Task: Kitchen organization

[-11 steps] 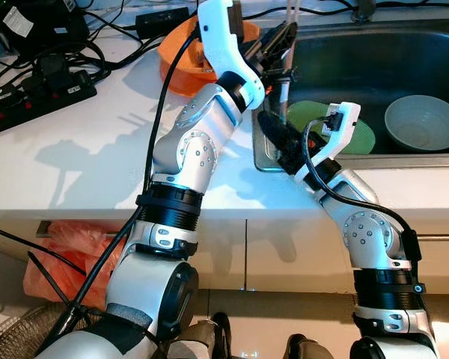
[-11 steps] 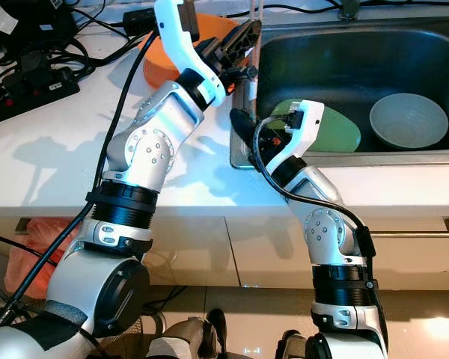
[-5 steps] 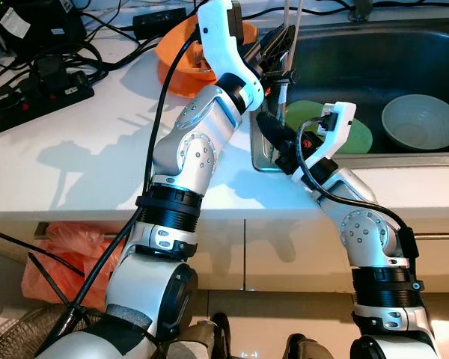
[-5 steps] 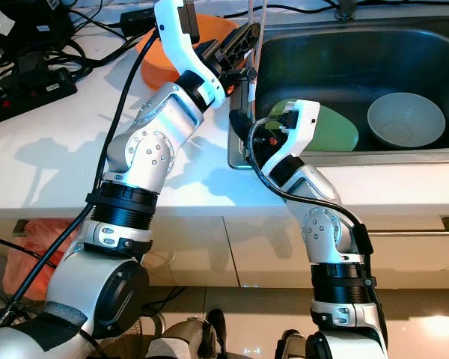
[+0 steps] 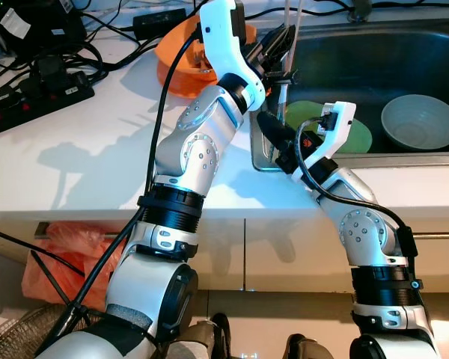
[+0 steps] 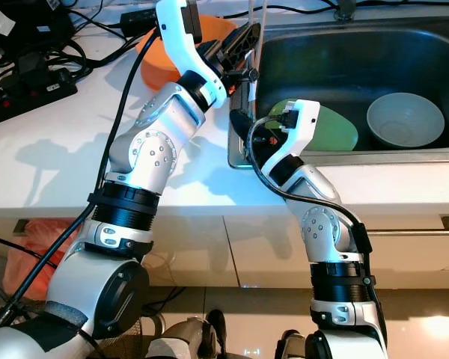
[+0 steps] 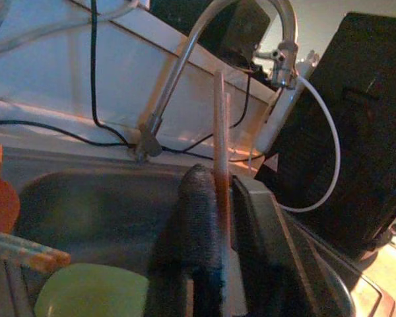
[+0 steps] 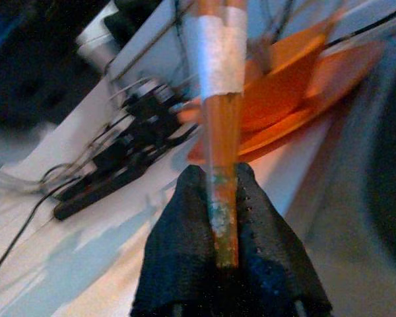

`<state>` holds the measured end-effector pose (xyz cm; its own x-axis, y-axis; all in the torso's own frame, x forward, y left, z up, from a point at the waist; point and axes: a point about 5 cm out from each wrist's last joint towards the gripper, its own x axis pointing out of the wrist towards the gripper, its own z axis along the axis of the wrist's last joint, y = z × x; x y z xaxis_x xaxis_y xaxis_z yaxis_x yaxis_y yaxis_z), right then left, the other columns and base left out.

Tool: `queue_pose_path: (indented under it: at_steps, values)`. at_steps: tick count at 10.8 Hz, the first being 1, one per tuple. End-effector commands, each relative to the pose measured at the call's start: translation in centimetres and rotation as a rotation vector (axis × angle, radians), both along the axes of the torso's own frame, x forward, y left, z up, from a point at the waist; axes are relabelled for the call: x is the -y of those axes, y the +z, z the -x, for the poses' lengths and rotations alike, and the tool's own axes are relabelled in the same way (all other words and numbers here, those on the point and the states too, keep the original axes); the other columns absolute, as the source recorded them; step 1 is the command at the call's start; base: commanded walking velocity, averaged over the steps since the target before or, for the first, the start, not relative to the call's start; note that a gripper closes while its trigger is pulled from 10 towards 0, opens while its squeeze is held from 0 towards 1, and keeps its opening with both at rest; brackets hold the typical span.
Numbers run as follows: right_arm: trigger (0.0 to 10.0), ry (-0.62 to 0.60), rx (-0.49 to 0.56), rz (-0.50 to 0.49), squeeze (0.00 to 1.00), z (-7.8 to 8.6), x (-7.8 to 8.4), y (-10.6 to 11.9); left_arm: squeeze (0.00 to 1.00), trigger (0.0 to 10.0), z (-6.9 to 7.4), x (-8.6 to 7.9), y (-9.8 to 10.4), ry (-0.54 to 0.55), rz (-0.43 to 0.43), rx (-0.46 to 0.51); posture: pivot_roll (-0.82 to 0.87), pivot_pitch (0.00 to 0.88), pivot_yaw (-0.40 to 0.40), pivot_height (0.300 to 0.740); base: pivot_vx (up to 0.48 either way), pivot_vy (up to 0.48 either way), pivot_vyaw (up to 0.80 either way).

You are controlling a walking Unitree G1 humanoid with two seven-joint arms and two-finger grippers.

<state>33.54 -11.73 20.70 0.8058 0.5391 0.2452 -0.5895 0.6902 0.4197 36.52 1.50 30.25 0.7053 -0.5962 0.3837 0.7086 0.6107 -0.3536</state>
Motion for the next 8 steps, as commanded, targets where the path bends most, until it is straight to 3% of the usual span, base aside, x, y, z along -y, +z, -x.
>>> queue_pose_path:
  at_steps: [1, 3, 5, 8]
  values:
    - [0.0, -0.038, -0.034, -0.008, 0.0, -0.2, 0.7, -0.8, 1.0, 10.0, 0.4, 1.0, -0.4, -0.031, 0.023, -0.024, 0.01, 0.156, 0.139, 0.74, 0.0, 0.0, 0.0]
    - [0.0, -0.049, -0.029, -0.019, 0.0, -0.3, 0.9, -0.7, 1.0, 10.0, 1.2, 1.4, 0.8, -0.039, -0.016, 0.051, 0.02, 0.152, 0.135, 0.74, 0.0, 0.0, 0.0]
    - [0.0, -0.052, -0.029, -0.017, 0.0, -0.4, 0.8, -0.8, 1.0, 10.0, 1.1, 1.6, 0.4, 0.014, -0.093, 0.076, 0.02, 0.151, 0.133, 0.74, 0.0, 0.0, 0.0]
    - [0.0, -0.078, -0.025, -0.019, 0.0, -0.6, 1.2, -0.7, 1.0, 10.0, 1.0, 0.4, 0.3, 0.094, -0.127, 0.109, 0.02, 0.149, 0.132, 0.74, 0.0, 0.0, 0.0]
